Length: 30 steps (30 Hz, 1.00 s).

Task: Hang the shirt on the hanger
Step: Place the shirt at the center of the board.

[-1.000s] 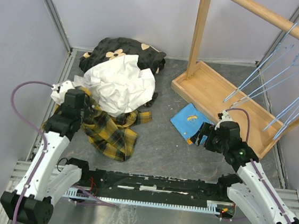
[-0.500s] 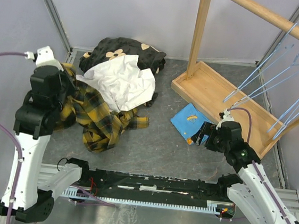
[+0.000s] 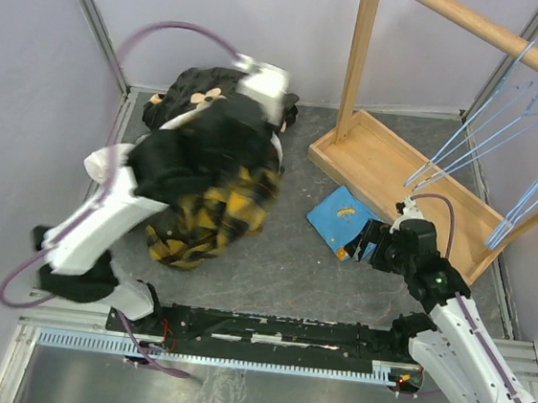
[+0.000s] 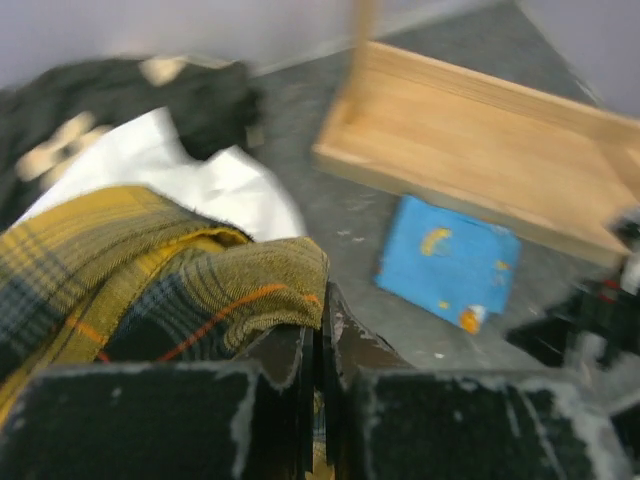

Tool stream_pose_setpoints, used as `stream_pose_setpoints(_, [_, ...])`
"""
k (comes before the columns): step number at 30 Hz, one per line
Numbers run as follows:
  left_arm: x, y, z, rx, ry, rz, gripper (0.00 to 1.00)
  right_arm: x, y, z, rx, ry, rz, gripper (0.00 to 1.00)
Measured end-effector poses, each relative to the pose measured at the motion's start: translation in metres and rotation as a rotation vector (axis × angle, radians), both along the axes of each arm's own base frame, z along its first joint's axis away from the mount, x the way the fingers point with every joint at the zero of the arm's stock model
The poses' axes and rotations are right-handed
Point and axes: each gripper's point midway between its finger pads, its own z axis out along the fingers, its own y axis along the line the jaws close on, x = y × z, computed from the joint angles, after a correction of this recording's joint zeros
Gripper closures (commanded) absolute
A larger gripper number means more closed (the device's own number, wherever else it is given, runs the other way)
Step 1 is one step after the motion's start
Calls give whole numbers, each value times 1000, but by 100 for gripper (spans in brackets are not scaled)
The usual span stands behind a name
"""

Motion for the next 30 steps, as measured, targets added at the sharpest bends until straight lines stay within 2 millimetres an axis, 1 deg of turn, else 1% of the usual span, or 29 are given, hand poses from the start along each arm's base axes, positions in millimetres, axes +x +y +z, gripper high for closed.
stream_pose_setpoints(2, [-18,-70,-4,59,-8,-126,97,-1,0,2,0,-8,2,1])
stream_pose_setpoints(3, [-16,-94,-6,78,-8,-145,97,-2,-1,2,-2,-9,3,1])
stream_pose_setpoints(4, [-28,-122,-8,87,-13,-203,97,-3,-2,2,-5,-9,5,1])
stream_pose_setpoints(5, [-32,-144,-10,92,-17,-234,97,-5,-3,1,-11,-8,6,1])
stream_pose_setpoints(6, [-32,-159,-12,94,-21,-252,97,-6,-4,1,-15,-8,8,1])
stream_pose_setpoints(7, [-32,-165,-14,97,-23,-262,97,-8,-5,1,-20,-8,8,1])
stream_pose_setpoints(8, [-32,-167,-17,102,-23,-262,97,-9,-6,2,-23,-12,10,1])
stream_pose_setpoints(9, [-30,-165,-17,95,-28,-255,97,-10,-6,3,-24,-16,12,1])
stream_pose_setpoints(10, [-29,-160,-18,91,-31,-249,93,-11,-7,3,-25,-19,12,1])
stream_pose_setpoints(12, [-26,-142,-27,83,-23,-233,67,-12,-8,4,-29,-24,14,1])
stream_pose_setpoints(13, [-24,-129,-34,75,-9,-230,50,-13,-9,3,-31,-20,13,1])
stream_pose_setpoints(14, [-21,-116,-41,63,7,-219,24,-13,-9,3,-34,-19,11,1])
stream_pose_setpoints(15, [-16,-100,-51,33,30,-203,13,-14,-10,2,-37,-12,9,1])
stream_pose_setpoints(16, [-9,-80,-64,17,57,-175,8,-14,-10,1,-40,-7,8,1])
stream_pose_setpoints(17, [-2,-57,-78,-3,87,-130,4,-14,-11,-1,-43,0,4,1])
stream_pose_setpoints(19, [7,-21,-99,-21,123,-49,1,-14,-12,-2,-50,17,-9,1])
stream_pose_setpoints(20, [8,-6,-108,-31,141,-20,1,-13,-13,-3,-52,23,-17,1])
stream_pose_setpoints(21, [6,4,-115,-36,154,-5,0,-13,-14,-3,-55,31,-26,1])
stream_pose_setpoints(23, [2,15,-124,-53,174,3,1,-11,-15,-3,-63,44,-42,1])
stream_pose_setpoints(26, [-2,27,-133,-75,194,10,1,-8,-16,1,-68,50,-53,1])
stream_pose_setpoints(30, [0,42,-147,-84,224,39,1,-6,-14,13,-67,43,-44,1])
